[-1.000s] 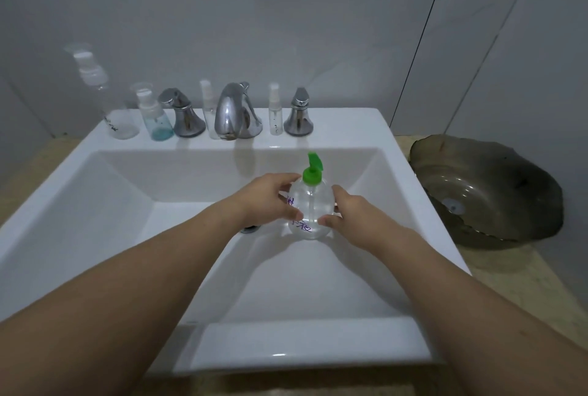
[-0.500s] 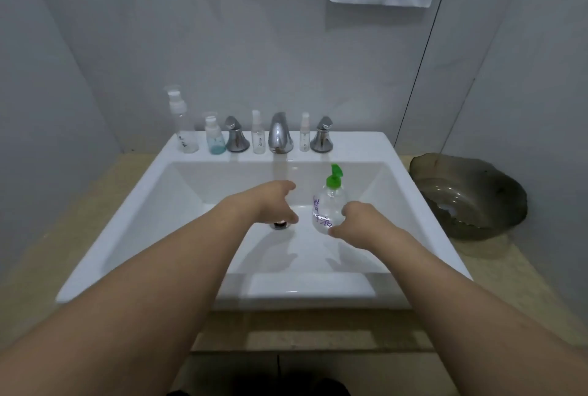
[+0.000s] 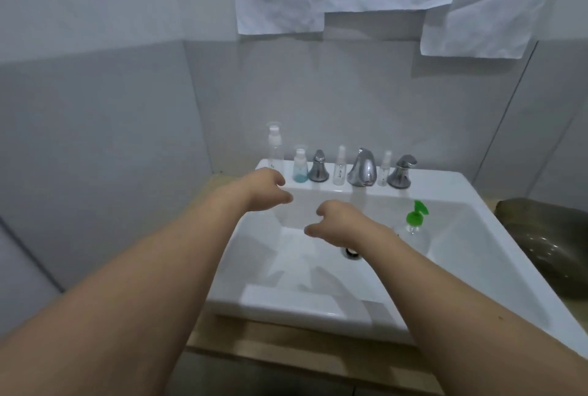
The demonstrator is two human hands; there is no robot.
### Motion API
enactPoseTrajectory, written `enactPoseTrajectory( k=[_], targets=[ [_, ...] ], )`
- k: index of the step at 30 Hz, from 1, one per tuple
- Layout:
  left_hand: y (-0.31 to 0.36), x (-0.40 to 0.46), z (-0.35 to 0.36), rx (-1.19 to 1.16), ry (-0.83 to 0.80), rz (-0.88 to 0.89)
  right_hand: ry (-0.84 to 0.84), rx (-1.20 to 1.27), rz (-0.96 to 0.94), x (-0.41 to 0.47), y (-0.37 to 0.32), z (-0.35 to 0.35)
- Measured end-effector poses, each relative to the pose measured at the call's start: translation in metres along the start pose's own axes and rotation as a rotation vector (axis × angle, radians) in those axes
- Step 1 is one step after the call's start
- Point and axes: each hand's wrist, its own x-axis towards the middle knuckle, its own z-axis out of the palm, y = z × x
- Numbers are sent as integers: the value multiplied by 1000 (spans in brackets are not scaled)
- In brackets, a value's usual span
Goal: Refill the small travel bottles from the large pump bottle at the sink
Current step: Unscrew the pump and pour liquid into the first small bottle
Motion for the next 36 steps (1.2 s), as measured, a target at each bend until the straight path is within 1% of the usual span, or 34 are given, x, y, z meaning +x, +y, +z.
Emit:
enactPoseTrajectory(
  k=[2, 5, 8, 10, 13, 16, 19, 23, 26, 31, 34, 36],
  targets=[
    [-11, 7, -12, -67, 52, -16, 30, 11, -21, 12, -12, -2],
    [-26, 28, -24, -245, 158, -41, 108, 56, -37, 36, -25, -5],
    [-31, 56, -28, -399, 227, -71, 189, 108, -72, 57, -35, -8],
    [-32, 75, -27, -460, 265, -74, 252, 135, -99, 72, -40, -7],
    [-30, 105, -26, -452, 342, -54, 300, 181, -142, 93, -42, 3],
    [-26, 130, -28, -451, 401, 0, 284, 213, -147, 109, -38, 15],
    [-28, 151, -31, -418, 398, 51, 264, 216, -146, 125, -35, 24],
    [-34, 161, -29, -302, 409, 62, 246, 217, -155, 135, -35, 30],
    [-34, 158, -28, -289, 431, 57, 234, 215, -144, 136, -37, 32],
    [-34, 138, -36, -193, 450, 40, 231, 209, -148, 122, -47, 32],
    [-34, 116, -44, -193, 409, 14, 238, 205, -138, 107, -53, 28],
    [-30, 94, -51, -221, 354, 17, 251, 211, -145, 93, -56, 26]
  ],
)
